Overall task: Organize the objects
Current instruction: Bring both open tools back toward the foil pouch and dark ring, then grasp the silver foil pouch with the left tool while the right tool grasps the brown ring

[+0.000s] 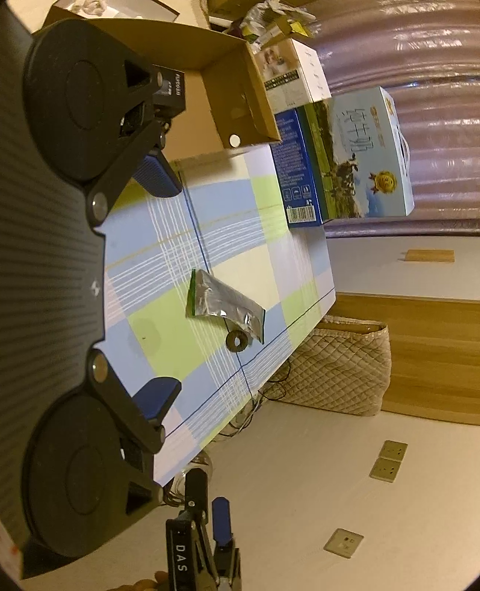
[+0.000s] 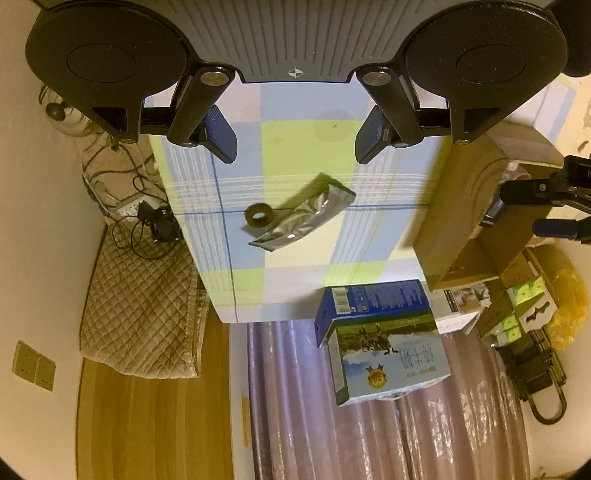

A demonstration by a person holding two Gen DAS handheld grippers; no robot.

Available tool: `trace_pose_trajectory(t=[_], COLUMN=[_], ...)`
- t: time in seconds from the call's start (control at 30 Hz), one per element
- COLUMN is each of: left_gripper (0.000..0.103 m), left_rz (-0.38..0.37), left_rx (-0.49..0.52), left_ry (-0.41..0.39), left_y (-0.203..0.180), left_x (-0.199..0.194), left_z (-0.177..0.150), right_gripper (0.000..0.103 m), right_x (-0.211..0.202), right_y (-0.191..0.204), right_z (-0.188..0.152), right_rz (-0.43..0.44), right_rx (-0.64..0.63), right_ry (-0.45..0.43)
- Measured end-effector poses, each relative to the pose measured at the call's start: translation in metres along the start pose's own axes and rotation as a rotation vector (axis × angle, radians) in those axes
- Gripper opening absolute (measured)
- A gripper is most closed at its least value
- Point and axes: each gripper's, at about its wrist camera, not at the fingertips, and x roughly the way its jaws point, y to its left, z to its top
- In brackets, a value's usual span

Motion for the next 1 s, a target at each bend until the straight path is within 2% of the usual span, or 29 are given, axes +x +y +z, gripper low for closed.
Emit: trace_pose_trajectory(t=[0.37, 0.7, 1.0], left_gripper=[0.102, 0.102, 0.102], left_rz=[-0.008, -0.003, -0.017], left_rx=[0.062, 0.103, 0.162], left_ry=[0.064, 0.105, 0.148], left_y=[-0.016, -0.013, -0.010], left_x=[0.073, 0.144, 0.197], left_z=[0.027, 0.047, 0.061], right_gripper=[0.068, 0.068, 0.068], right_x=[0.066, 0.131, 0.193], right_y=[-0.043, -0.072, -0.078], right_z=[0.018, 0.025, 0.028], right_rz=[-0.012, 0.000, 0.046], right_rx=[0.002, 0.016, -0.068], right_ry=[0.038, 0.079, 0.077])
